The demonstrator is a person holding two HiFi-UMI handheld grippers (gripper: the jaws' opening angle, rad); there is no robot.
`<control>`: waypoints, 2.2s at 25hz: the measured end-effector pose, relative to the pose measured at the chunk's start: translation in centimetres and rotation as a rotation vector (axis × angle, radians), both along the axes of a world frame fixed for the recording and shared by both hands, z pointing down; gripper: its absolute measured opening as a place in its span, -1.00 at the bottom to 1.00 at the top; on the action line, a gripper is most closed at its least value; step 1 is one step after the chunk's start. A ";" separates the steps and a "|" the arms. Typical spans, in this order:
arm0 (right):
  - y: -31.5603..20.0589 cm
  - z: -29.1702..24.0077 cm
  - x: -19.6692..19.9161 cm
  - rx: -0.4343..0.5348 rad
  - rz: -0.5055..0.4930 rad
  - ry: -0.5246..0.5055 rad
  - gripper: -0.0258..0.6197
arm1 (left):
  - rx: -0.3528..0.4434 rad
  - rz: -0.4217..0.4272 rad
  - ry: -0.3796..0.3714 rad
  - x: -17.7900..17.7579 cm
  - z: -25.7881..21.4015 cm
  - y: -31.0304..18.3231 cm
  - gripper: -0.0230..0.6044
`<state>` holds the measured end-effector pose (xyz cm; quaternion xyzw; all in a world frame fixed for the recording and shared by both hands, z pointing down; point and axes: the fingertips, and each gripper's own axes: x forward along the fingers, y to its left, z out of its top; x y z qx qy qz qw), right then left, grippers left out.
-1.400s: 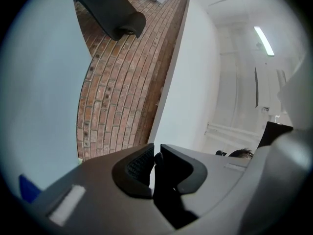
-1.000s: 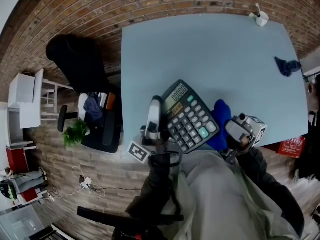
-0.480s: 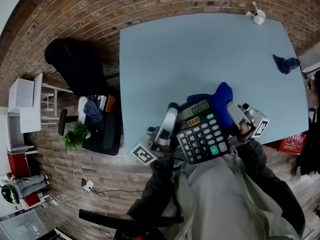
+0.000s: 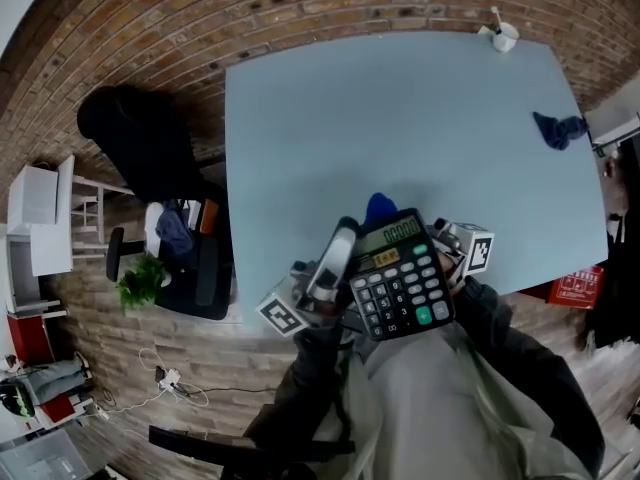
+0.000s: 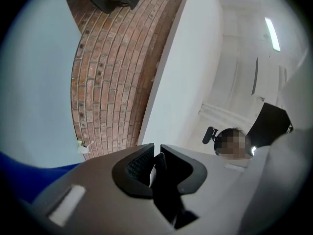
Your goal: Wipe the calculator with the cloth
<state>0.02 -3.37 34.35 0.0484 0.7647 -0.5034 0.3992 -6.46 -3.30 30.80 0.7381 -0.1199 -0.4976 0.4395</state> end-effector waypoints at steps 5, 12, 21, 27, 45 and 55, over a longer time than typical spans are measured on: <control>-0.2 -1.1 3.1 0.074 0.071 0.012 -0.73 | -0.005 -0.019 -0.008 -0.6 0.3 -0.2 -0.78; 0.1 -1.6 4.2 0.093 0.100 0.055 -0.73 | -0.041 -0.090 0.049 -2.4 0.5 -1.1 -0.78; 7.6 -0.5 -1.7 0.356 -0.038 0.318 -0.73 | -0.102 -0.188 0.005 -3.9 1.0 -2.6 -0.78; 1.6 -0.2 4.1 0.304 0.295 0.466 -0.73 | -0.172 -0.237 -0.037 -5.1 3.2 -2.5 -0.78; 3.0 2.3 3.2 0.396 0.332 0.725 -0.73 | -0.322 -0.298 -0.290 -6.9 11.2 -1.3 -0.78; 3.3 2.1 2.8 0.408 0.317 0.716 -0.73 | -0.357 -0.304 -0.301 -7.2 12.7 -0.9 -0.78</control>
